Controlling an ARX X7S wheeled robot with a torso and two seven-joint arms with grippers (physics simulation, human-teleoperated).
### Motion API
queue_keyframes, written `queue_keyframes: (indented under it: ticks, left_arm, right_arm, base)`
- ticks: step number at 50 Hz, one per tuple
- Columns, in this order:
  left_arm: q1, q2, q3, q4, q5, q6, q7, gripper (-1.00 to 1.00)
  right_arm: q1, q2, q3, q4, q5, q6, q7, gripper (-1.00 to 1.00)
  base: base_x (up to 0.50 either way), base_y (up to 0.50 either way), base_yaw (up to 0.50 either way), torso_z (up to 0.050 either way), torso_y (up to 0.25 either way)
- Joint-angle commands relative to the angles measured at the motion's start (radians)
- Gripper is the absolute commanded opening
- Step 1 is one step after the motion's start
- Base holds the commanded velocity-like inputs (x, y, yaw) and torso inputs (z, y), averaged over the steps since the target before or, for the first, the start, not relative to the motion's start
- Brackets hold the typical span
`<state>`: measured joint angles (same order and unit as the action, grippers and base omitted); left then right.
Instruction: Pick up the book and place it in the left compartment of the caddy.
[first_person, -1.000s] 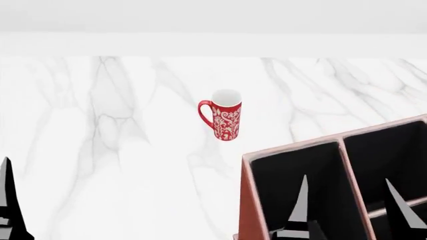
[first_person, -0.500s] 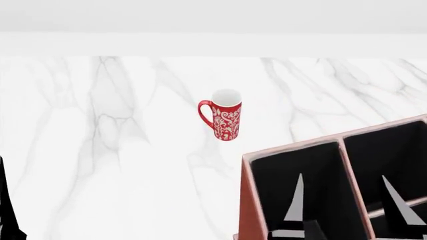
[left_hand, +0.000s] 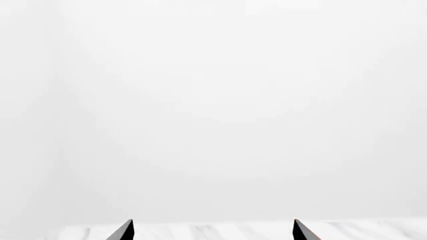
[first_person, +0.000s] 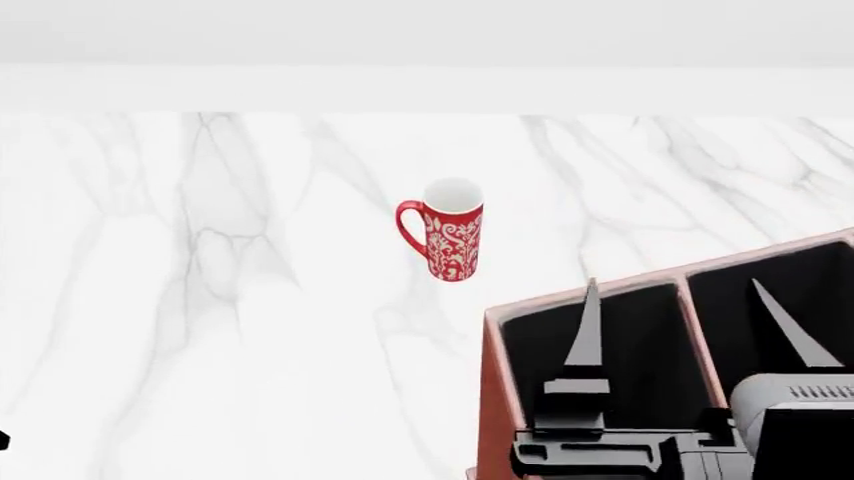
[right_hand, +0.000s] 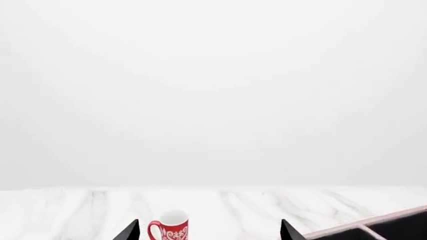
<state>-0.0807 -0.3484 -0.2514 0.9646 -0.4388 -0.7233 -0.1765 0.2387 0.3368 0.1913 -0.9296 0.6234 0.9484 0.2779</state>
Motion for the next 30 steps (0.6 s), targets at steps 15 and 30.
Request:
queue_keyframes:
  ticks: [15,30]
  left_arm:
    - [0.003,-0.043,-0.151,0.041,-0.115,-0.018,-0.022,1.00]
    - [0.003,-0.067,-0.232,0.043,-0.188,-0.024,-0.046,1.00]
  right_arm:
    - [0.425,0.094,-0.004,0.153,0.192,0.228,0.000,1.00]
    - [0.662,0.118,-0.115,0.253,0.268,0.323,-0.071,1.00]
  base:
    - [0.00,0.00,0.00,0.000,0.000]
    - [0.00,0.00,0.00,0.000,0.000]
